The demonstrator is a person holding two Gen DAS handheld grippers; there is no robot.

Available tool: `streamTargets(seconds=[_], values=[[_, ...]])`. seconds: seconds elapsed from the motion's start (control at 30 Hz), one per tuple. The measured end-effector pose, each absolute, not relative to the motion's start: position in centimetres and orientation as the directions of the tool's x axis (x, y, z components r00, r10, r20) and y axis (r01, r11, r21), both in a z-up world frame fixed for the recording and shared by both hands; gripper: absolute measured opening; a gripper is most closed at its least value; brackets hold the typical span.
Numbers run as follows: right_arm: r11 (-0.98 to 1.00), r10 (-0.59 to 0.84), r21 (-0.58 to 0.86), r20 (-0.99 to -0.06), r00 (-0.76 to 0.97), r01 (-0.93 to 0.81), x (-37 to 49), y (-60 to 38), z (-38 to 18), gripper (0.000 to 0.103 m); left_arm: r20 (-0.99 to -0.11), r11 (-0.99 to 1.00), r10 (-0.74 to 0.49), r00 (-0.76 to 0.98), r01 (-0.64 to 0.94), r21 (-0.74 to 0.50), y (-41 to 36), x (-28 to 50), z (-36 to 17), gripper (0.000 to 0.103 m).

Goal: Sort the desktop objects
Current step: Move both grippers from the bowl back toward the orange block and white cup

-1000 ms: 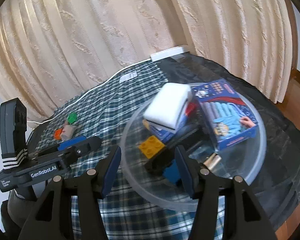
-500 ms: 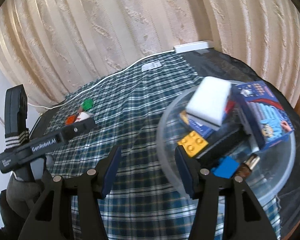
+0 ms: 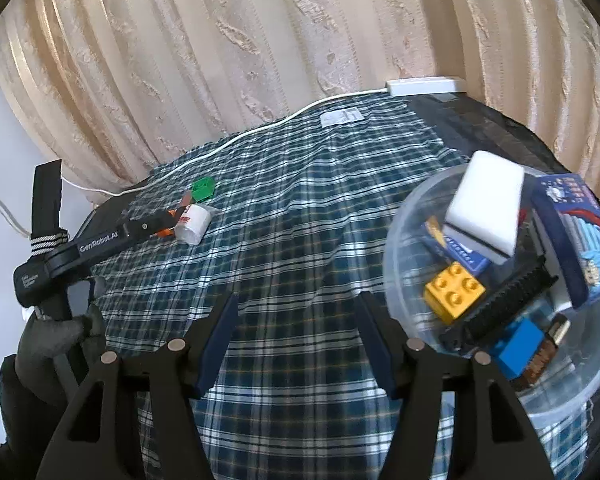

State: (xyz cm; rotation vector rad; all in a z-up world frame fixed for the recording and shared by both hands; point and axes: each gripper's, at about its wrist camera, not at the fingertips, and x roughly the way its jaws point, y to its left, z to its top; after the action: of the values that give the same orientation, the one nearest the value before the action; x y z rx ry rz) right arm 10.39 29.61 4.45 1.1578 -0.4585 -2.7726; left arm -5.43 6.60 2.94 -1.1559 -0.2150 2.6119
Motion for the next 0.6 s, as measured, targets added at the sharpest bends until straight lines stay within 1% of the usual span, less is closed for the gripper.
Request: streamTargets(seconds=[0.2,0.47,0.6], values=[[-0.947,-0.226,0.320,-0.679,-0.699,-0.005,9.7,28.7,4.2,0.065,-0.723,-0.968,0.251,-0.644,-0.146,-0.207,4.9,-7.2,2.3,0.067],[-0.946,-0.244,0.323,-0.687,-0.684,0.014,8.8,27.7,3.8,0.065,-0.731,-0.975,0.209,-0.649,-0.084,-0.204,3.0,-8.9,1.4,0.067],[-0.945,-0.256,0.327,-0.689,-0.678,0.024,8.4,27.3,3.5,0.065,-0.738,-0.983,0.174,-0.652,-0.069,-0.170,3.1,-9.5,0.9,0.067]])
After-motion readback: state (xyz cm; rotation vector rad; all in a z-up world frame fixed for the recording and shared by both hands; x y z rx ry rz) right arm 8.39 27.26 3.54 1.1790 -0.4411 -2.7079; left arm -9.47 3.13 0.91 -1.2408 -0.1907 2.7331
